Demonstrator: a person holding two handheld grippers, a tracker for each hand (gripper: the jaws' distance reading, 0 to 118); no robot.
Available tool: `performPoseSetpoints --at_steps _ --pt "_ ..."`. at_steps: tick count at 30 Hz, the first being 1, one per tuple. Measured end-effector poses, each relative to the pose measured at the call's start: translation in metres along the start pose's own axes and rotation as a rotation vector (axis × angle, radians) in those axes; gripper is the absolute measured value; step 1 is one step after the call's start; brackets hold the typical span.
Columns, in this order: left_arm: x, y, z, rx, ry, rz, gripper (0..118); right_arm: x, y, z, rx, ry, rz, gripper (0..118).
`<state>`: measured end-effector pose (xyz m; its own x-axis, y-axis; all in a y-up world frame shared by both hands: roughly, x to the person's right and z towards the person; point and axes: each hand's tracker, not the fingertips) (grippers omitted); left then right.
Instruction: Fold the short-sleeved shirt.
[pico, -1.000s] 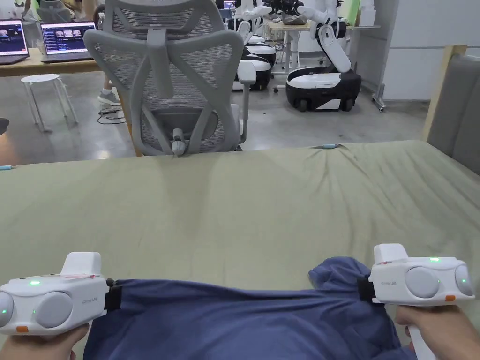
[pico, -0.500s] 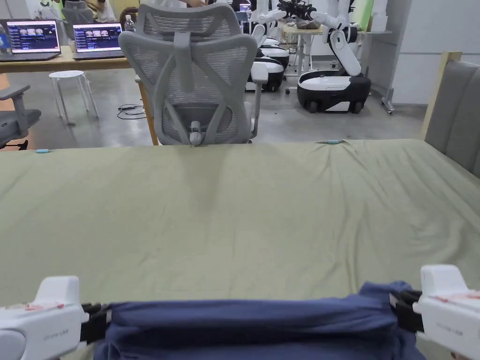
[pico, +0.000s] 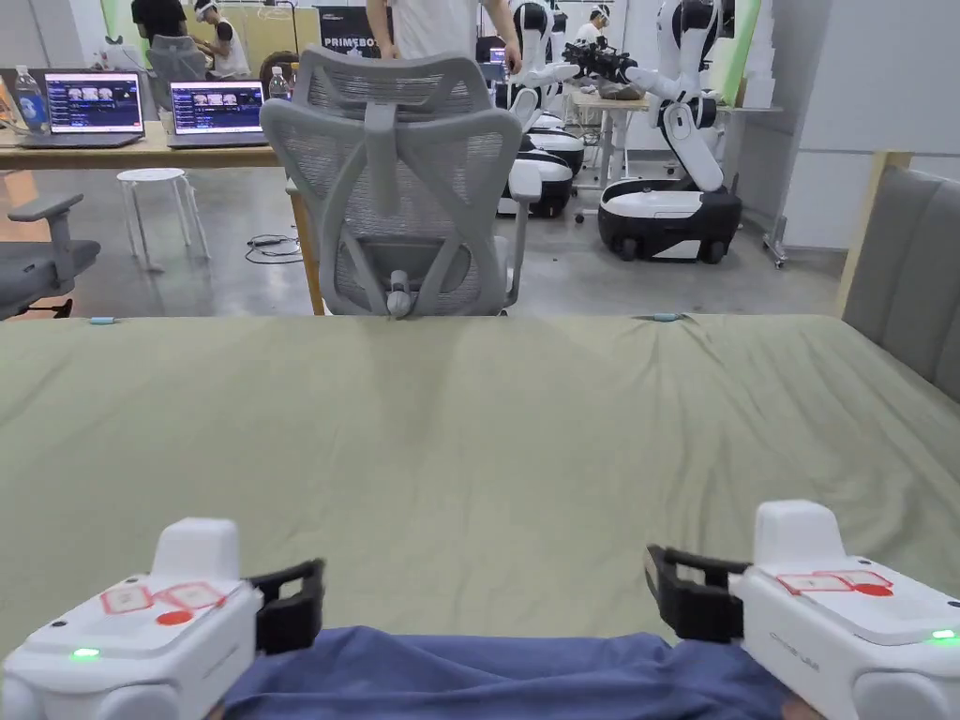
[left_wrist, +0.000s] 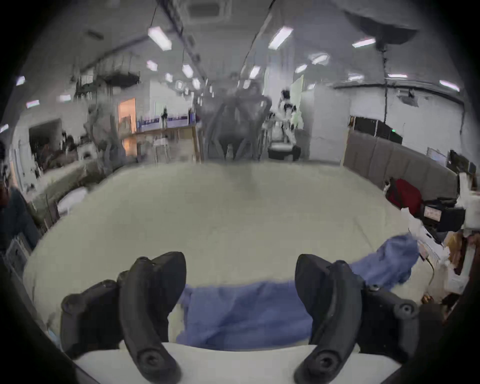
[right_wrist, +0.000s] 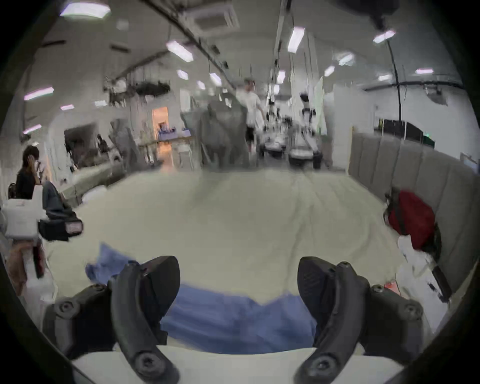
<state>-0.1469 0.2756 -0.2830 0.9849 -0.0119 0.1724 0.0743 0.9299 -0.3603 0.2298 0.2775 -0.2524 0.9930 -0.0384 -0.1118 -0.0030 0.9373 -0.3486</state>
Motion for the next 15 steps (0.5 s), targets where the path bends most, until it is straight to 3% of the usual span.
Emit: performPoseSetpoints --at_steps 1,3,4,5,6,7,8,12,15 --pt "0.009 0.008 0.001 0.044 -0.004 -0.004 67 -0.013 0.009 0.006 0.061 0.002 0.014 96" --pt "0.022 0.019 0.001 0.113 -0.013 -0.001 62 -0.030 0.016 0.006 0.129 -0.030 0.049 95" --pt "0.026 0.022 0.000 0.121 -0.018 -0.001 49 -0.035 0.017 0.006 0.141 -0.030 0.058 92" --pt "0.030 0.024 -0.001 0.126 -0.013 -0.003 25 -0.040 0.019 0.007 0.130 -0.016 0.065 79" --pt "0.032 0.026 -0.002 0.135 -0.004 -0.003 4 -0.044 0.019 0.004 0.129 -0.025 0.075 44" --pt "0.030 0.025 -0.003 0.142 0.001 0.003 2 -0.047 0.018 0.002 0.128 -0.045 0.091 15" --pt "0.027 0.026 -0.004 0.137 -0.012 0.012 1 -0.048 0.015 0.002 0.141 -0.063 0.107 0" --pt "0.011 0.017 -0.006 0.102 -0.022 0.023 0 -0.046 0.010 -0.002 0.122 -0.023 0.123 0" --pt "-0.020 -0.002 -0.013 0.038 -0.009 0.125 2 -0.051 0.014 0.000 0.125 -0.026 0.127 0"
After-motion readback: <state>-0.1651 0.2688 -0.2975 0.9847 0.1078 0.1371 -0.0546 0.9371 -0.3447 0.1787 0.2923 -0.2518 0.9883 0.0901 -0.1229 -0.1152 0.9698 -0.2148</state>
